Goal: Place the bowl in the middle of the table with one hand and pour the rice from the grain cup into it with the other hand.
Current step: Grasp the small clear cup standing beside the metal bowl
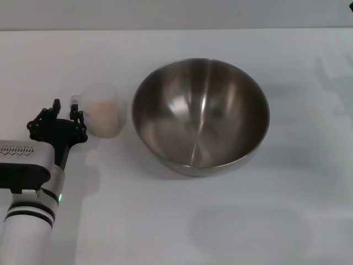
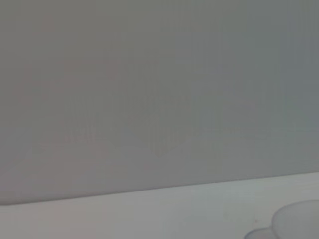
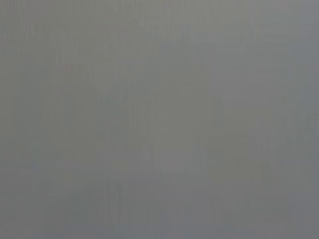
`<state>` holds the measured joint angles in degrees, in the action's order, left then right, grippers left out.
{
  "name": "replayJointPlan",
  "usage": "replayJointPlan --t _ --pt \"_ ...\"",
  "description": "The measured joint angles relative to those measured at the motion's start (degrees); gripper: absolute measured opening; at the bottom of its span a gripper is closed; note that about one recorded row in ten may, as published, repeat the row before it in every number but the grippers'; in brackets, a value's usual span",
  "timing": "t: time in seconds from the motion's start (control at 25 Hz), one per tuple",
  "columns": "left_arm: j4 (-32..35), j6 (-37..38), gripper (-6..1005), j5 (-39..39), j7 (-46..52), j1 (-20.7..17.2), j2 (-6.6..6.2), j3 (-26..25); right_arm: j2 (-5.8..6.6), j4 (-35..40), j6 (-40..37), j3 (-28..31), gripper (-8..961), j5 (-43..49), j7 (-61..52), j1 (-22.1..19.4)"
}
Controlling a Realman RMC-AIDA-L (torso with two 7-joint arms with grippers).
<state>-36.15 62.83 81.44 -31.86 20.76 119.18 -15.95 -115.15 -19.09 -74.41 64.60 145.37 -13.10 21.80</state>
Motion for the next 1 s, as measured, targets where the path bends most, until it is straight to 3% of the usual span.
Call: replayJointPlan --t 0.4,0.6,0.84,1.0 --pt "3.28 -0.72 98 0.38 7.64 1.18 0.00 1.47 0.01 -0.33 -0.10 0.00 793 0.00 0.00 -0.53" --pt "3.31 0.35 16 0.94 7.80 1.15 0.00 1.93 -0.03 -0.34 -0.12 0.00 793 0.00 0.00 -0.54" --pt "3.29 7.19 16 5.16 6.35 0.57 -0.01 1.77 -0.06 -0.33 -0.26 0.03 793 0.00 0.00 -0.54" --pt "2.85 12.67 16 8.95 -3.52 2.23 -0.01 0.98 -0.05 -0.11 -1.12 0.19 793 -0.03 0.38 -0.19"
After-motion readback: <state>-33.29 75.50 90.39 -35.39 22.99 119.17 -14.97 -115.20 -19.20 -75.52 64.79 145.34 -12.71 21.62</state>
